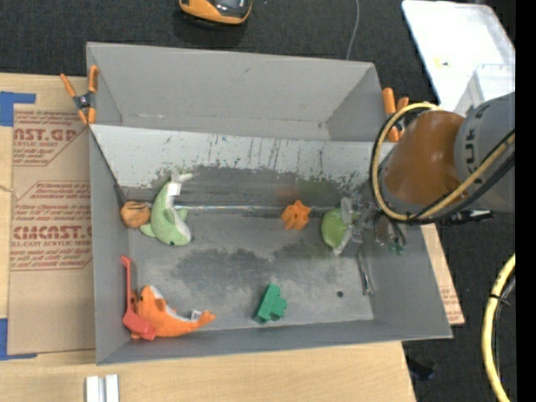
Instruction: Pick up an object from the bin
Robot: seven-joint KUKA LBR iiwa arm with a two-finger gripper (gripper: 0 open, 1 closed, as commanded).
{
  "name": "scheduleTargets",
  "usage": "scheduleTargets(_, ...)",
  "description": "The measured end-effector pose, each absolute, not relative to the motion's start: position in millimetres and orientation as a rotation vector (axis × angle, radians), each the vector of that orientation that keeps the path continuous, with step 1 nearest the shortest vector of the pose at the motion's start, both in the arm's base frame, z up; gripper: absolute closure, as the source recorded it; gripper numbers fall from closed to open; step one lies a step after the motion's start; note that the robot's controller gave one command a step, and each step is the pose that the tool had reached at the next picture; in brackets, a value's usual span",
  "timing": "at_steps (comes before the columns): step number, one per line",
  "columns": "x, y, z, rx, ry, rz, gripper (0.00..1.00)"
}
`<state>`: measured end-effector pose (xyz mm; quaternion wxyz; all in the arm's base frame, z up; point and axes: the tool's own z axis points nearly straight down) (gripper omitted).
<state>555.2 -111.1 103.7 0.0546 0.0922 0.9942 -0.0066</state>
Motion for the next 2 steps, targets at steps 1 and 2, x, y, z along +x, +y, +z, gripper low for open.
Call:
scheduleTargets(1, 555.2, -111.0, 103.7, 0.280, 3.019, -0.020, 1.00)
scheduleTargets(2, 555.2, -111.0, 103.6, 0.280, 3.020, -0.020, 1.00)
